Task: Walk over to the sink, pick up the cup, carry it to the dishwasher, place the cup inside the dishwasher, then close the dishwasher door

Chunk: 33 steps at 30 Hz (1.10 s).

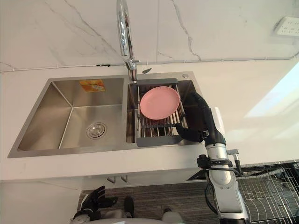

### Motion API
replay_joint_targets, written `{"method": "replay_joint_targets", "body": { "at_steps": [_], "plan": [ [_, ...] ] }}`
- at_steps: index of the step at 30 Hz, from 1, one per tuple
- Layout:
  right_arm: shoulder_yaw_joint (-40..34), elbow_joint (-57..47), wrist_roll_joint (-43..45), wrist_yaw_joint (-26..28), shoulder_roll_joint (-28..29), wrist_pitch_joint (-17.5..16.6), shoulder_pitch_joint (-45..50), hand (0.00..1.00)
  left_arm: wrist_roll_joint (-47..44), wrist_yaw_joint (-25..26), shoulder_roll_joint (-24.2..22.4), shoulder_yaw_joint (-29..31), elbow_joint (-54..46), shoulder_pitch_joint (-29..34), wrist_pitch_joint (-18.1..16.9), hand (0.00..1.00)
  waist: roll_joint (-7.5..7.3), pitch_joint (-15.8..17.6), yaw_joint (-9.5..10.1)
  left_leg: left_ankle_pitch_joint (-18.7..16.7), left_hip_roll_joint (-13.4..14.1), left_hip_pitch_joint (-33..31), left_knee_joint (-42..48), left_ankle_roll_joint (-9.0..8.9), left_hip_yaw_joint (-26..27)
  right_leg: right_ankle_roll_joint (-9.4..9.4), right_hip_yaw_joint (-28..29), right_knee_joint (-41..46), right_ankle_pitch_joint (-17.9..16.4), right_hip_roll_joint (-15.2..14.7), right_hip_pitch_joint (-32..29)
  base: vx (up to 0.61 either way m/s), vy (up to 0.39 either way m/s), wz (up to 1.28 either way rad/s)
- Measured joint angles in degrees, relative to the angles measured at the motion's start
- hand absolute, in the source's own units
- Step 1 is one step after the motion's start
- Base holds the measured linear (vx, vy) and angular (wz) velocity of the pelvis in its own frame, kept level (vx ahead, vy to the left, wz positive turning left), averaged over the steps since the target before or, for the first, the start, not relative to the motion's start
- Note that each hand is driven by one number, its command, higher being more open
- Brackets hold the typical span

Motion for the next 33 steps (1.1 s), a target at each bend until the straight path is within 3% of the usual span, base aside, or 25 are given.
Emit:
{"method": "replay_joint_targets", "body": {
  "at_steps": [13, 16, 26, 33],
  "plan": [
    [-0.1, 5.2, -7.6, -2.2, 0.5, 3.0, -4.5, 0.90, -0.1, 0.1, 0.1, 3.0, -5.1, 3.3, -0.9, 0.90, -0.08, 0.0, 1.23, -0.2, -0.8, 0.0, 0.3, -0.24, -0.7, 0.36, -0.1, 0.8, -0.1, -0.7, -0.1, 0.00, 0.000, 0.00],
    [-0.5, 5.2, -9.5, -2.8, 0.3, 3.0, -6.1, 0.90, -0.2, 0.2, 0.4, 3.5, -5.4, 3.4, -1.1, 0.90, -0.27, 0.1, 2.31, -0.2, -1.0, 0.0, 0.3, -0.28, -1.0, 0.50, -0.2, 1.6, -0.4, -0.9, -0.4, -0.01, 0.002, 0.03],
    [1.0, 10.1, -11.8, -2.8, -4.4, 2.6, -11.1, 0.90, -0.1, 0.3, 1.9, 5.7, -7.1, 5.7, -1.4, 0.90, -2.78, 0.7, 3.41, -0.1, -1.5, -0.6, 0.5, -0.16, -2.7, 0.52, -1.3, 2.2, -1.0, -1.3, -0.7, 0.00, -0.001, 0.06],
    [4.2, 15.9, -18.6, -2.8, -7.9, 2.2, -16.8, 0.90, -0.1, 0.4, 2.3, 5.7, -7.5, 5.5, -2.2, 0.90, -3.23, 2.0, 3.91, -0.2, -1.5, -1.8, 1.6, 0.27, -3.3, 0.44, -1.9, 2.5, -1.1, -1.3, -1.2, 0.00, -0.002, 0.05]
  ]
}}
